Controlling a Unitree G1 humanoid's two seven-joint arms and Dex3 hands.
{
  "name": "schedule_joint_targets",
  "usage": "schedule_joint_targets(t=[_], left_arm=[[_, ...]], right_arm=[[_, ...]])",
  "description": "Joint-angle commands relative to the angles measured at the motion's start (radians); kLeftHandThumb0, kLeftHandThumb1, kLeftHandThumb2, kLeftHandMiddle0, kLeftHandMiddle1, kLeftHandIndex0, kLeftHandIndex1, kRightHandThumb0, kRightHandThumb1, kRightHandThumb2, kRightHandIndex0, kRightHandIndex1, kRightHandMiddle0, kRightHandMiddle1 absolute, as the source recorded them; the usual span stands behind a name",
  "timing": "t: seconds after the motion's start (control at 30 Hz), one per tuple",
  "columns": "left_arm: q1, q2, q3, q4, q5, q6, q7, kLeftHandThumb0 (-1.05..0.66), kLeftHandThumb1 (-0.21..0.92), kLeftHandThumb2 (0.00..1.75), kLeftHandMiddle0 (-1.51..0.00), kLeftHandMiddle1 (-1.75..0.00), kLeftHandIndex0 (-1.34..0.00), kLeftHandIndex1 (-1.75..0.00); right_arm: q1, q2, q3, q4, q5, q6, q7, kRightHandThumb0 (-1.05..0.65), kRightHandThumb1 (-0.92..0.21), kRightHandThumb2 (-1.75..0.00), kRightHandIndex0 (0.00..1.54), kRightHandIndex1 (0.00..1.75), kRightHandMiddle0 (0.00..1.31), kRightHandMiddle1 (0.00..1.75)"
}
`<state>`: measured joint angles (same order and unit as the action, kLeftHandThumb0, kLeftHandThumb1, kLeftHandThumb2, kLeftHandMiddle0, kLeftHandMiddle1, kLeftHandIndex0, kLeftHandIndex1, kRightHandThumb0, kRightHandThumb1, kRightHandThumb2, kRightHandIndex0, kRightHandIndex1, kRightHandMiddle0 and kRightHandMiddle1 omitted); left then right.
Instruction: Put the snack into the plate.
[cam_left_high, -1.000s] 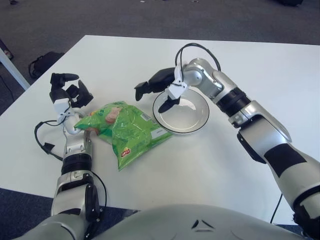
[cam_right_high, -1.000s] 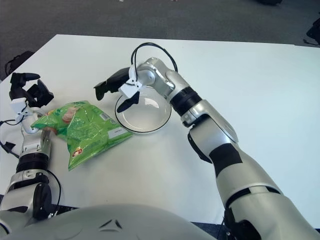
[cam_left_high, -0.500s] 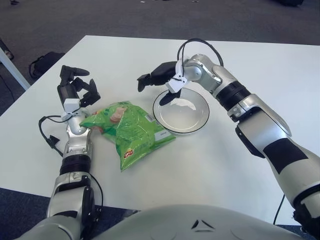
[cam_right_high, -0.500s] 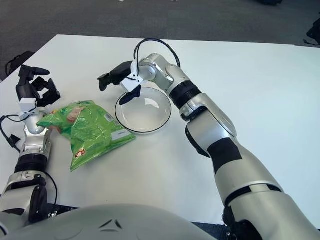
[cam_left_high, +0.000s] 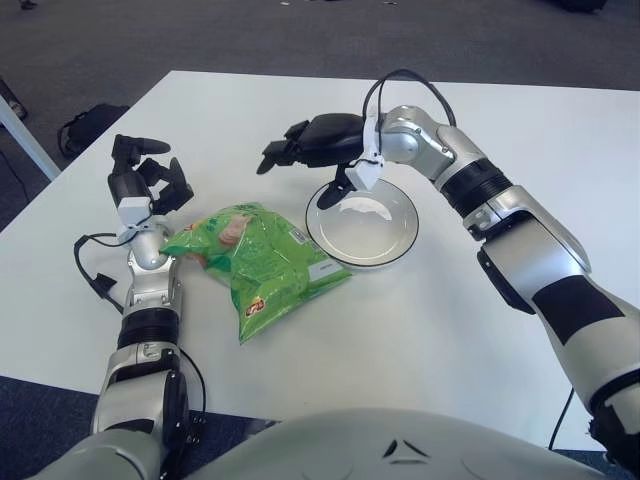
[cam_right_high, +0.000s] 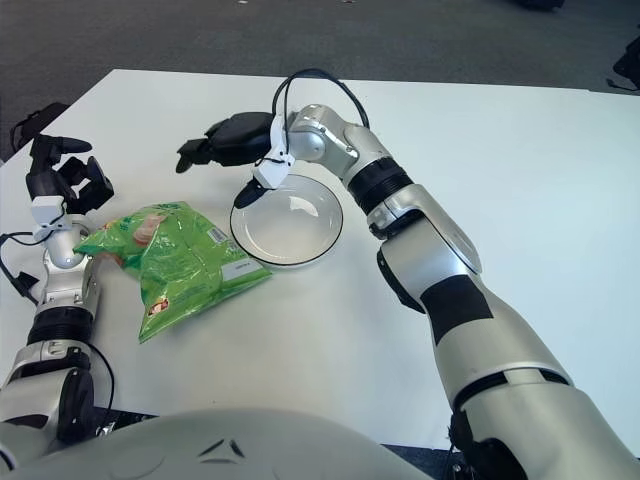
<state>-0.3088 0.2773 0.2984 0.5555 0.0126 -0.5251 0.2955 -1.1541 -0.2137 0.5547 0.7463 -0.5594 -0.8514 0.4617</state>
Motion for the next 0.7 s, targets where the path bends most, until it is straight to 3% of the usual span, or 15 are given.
schedule_joint_targets(t=[0.0, 0.2, 0.33, 0.53, 0.67], left_arm=[[0.052, -0.041, -0.005, 0.039, -0.017, 0.051, -0.014, -0.39, 0.65, 0.89, -0.92, -1.75, -0.36, -1.75], [0.041, -0.054, 0.01, 0.037, -0.077, 0.124, -0.055, -0.39, 0.63, 0.92, -0.94, -1.75, -0.38, -1.75], [0.024, -0.073, 0.032, 0.041, -0.141, 0.164, -0.081, -0.4, 0.6, 0.95, -0.94, -1.75, -0.4, -1.75], [0.002, -0.069, 0.042, 0.085, -0.166, 0.166, -0.104, -0.4, 0.59, 0.97, -0.94, -1.75, -0.41, -1.75], [-0.013, -0.055, 0.037, 0.132, -0.148, 0.138, -0.099, -0.41, 0.58, 0.98, -0.87, -1.75, -0.41, -1.75]], right_arm=[[0.048, -0.01, -0.03, -0.026, 0.039, -0.023, -0.028, -0.29, -0.77, -1.0, 0.14, 0.28, 0.0, 0.42], [0.093, -0.008, -0.05, -0.029, 0.122, -0.093, -0.018, -0.38, -0.89, -0.91, 0.13, 0.18, 0.0, 0.36], [0.121, -0.022, -0.047, -0.024, 0.156, -0.18, -0.013, -0.49, -0.91, -0.98, 0.1, 0.14, 0.0, 0.3], [0.129, -0.022, -0.045, 0.017, 0.167, -0.283, -0.018, -0.56, -0.92, -1.05, 0.07, 0.11, 0.0, 0.26], [0.117, -0.028, -0.047, 0.043, 0.104, -0.376, -0.066, -0.55, -0.92, -1.06, 0.06, 0.09, 0.0, 0.25]])
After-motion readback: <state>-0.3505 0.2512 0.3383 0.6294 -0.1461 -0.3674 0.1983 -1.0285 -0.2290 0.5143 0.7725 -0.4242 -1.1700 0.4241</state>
